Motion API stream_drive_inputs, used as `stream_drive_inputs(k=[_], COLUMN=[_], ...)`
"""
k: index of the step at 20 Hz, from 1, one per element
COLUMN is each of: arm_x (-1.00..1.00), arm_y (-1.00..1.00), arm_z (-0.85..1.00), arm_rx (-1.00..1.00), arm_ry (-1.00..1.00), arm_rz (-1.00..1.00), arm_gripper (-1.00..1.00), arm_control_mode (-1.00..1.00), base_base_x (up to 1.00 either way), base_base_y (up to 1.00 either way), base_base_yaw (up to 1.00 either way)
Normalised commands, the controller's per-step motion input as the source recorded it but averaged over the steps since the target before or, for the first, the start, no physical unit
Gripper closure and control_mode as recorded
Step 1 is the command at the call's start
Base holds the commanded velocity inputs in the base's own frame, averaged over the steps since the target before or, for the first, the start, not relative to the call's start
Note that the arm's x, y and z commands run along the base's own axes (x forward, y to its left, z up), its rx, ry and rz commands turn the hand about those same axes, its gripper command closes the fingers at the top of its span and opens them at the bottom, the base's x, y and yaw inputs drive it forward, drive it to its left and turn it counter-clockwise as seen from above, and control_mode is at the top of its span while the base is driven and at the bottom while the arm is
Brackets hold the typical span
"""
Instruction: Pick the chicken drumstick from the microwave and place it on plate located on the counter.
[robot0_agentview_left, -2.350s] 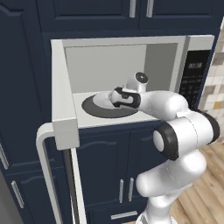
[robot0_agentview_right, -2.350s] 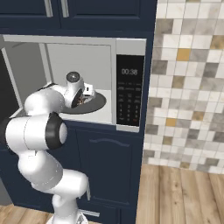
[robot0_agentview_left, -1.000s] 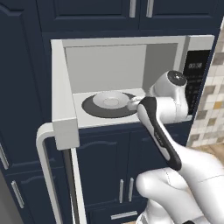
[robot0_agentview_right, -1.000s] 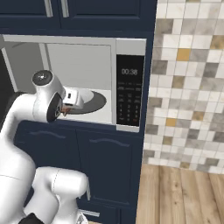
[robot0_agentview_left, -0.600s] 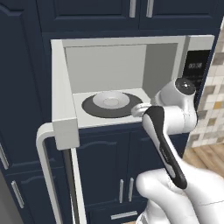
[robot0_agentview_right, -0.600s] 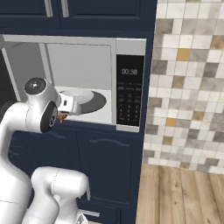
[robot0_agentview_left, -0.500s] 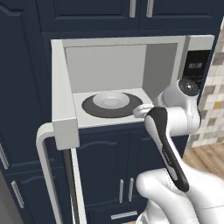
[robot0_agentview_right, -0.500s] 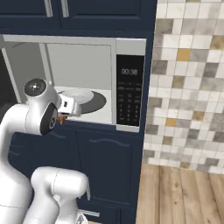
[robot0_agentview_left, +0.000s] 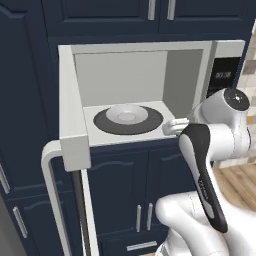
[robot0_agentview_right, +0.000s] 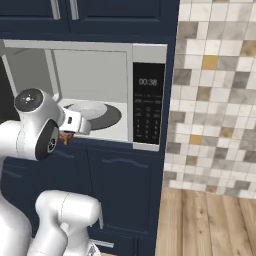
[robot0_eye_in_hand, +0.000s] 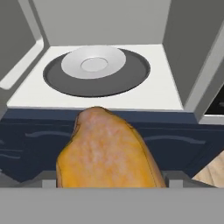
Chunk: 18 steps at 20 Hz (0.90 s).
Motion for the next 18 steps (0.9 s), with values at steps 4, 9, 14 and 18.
stream_drive_inputs(k=[4,9,14,18], arm_x=[-0.5,-0.51,-0.32,0.0], arm_y=[-0.01,-0.02,0.0,0.0], arm_z=[0.13,0.0,0.0,0.0], arm_rx=[-0.03,-0.03,-0.04,0.0], arm_ry=[0.0,0.02,0.03,0.0], arm_rz=[0.0,0.0,0.01,0.0], arm_gripper=[1.0,1.0,1.0,1.0], arm_control_mode=[-1.0,-1.0,-1.0,1.0], base_base_x=[0.0,0.0,0.0,-0.36], base_base_y=[0.0,0.0,0.0,-0.08], base_base_yaw=[0.0,0.0,0.0,0.02])
